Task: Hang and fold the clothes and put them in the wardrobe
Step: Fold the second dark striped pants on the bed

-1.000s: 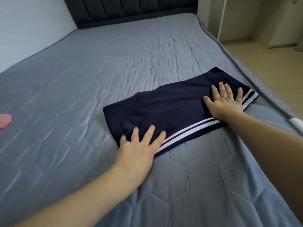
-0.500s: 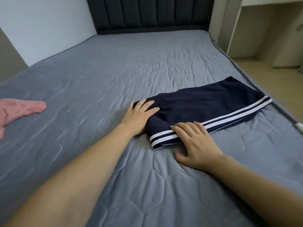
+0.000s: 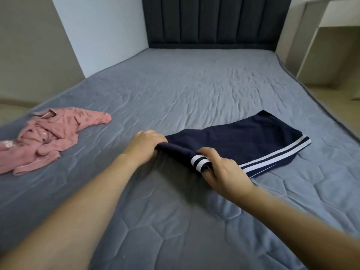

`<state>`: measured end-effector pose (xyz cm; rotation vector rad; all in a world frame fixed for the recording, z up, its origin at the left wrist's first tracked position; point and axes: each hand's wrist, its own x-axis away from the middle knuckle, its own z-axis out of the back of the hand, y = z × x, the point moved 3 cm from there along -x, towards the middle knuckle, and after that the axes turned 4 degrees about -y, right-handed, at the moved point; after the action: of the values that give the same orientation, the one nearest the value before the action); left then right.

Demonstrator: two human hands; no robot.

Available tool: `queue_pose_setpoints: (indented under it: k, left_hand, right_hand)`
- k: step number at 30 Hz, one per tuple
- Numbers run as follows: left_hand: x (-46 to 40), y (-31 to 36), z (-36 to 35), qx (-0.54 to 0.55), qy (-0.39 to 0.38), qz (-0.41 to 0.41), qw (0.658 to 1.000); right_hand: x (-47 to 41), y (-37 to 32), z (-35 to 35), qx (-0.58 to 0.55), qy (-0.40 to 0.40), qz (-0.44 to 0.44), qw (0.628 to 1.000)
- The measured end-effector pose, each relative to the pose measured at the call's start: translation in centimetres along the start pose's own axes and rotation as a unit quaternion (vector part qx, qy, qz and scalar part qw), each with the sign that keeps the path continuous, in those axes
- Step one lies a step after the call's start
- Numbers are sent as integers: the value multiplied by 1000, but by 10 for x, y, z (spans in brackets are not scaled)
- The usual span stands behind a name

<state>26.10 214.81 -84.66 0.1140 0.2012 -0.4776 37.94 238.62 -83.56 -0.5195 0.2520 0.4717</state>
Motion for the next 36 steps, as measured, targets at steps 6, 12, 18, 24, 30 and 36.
queue_pose_setpoints:
  k: [6, 12, 18, 24, 30, 36]
  left_hand:
    - [-39, 10, 25, 423, 40, 114, 898]
    - [-122, 78, 42, 582, 89, 125, 798]
    - [-191, 145, 19, 526, 77, 119, 838]
    - [-258, 201, -16, 348, 77, 138, 924]
    - [-319, 244, -92, 244, -70, 155, 955]
    - [-313, 243, -170, 127, -39, 236, 963]
  right_hand:
    - [6, 30, 40, -239, 135, -152, 950]
    - [-1, 54, 54, -484, 279, -371, 742]
    - [5, 98, 80, -348, 321, -308, 825]
    - [8, 188, 109, -375, 429, -378, 730]
    - [29, 279, 102, -210, 318, -513, 769]
    - [38, 334, 72, -162, 278, -492, 809]
